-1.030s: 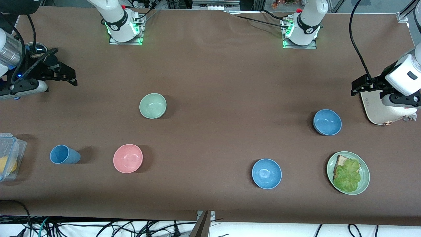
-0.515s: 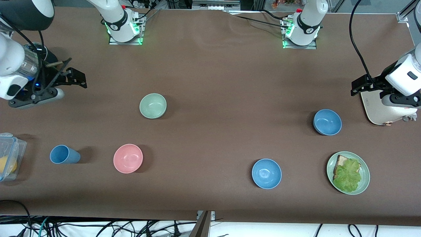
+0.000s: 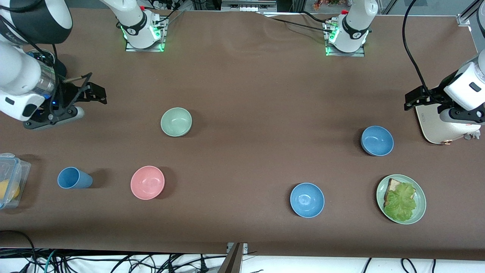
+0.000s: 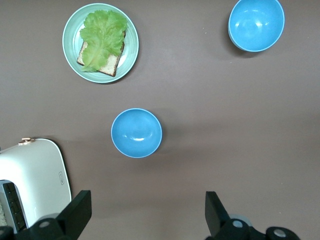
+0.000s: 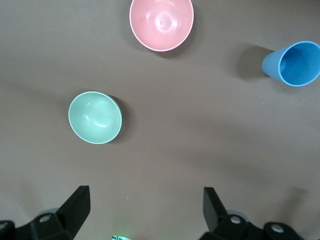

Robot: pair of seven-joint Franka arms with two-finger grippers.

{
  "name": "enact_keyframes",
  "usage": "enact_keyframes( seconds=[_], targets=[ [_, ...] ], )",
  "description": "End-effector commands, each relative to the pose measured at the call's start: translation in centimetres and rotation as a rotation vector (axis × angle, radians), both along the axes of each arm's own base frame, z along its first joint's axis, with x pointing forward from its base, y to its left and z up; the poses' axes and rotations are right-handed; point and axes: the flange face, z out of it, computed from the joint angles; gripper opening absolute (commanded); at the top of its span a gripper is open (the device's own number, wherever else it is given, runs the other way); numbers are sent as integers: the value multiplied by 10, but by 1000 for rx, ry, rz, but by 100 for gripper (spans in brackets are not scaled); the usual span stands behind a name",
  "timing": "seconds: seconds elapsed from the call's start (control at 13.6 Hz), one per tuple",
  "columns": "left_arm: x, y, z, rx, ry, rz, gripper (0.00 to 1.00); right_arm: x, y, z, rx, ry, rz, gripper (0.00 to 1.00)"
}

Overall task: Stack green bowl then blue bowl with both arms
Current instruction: 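Reach the right gripper over the light green bowl and grasp its rim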

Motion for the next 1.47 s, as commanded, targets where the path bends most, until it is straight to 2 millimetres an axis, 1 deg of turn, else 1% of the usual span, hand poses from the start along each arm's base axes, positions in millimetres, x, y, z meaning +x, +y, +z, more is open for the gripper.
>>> enact_keyframes(
  seconds=[0.0,0.15,0.37,0.44,0.52,0.66,0.74,0.81,0.88,0.96,1.1,1.18,1.32,1.4],
  targets=[
    [-4,1,4,-19,5,4,100,12,1,-24,0,38,11,100],
    [-4,0,4,-19,5,2,100,11,8,-21,0,34,11,100],
    [-4,1,4,-19,5,4,100,6,11,-23,22,49,-1,100],
    [-5,1,4,-19,3,4,100,3,11,-26,25,49,-47,100],
    [-4,1,4,-19,5,4,100,4,15,-30,45,41,-95,100],
    [-4,1,4,-19,5,4,100,5,28,-42,61,32,-105,100],
    [-4,1,4,-19,5,4,100,4,32,-51,53,47,-111,100],
    [-4,1,4,-19,5,4,100,5,31,-59,46,62,-112,100],
    [-4,2,4,-19,5,5,100,6,29,-62,38,64,-110,100],
    [-4,2,4,-19,5,5,100,6,30,-60,24,55,-105,100],
    [-4,2,4,-19,5,5,100,7,39,-59,1,26,-100,100],
    [-4,2,4,-19,5,5,100,5,43,-71,5,29,-101,100],
    [-4,2,4,-19,5,5,100,-4,51,-125,12,-12,-135,99],
    [-4,2,4,-19,5,5,100,-9,63,-149,20,-42,-139,99]
  ],
)
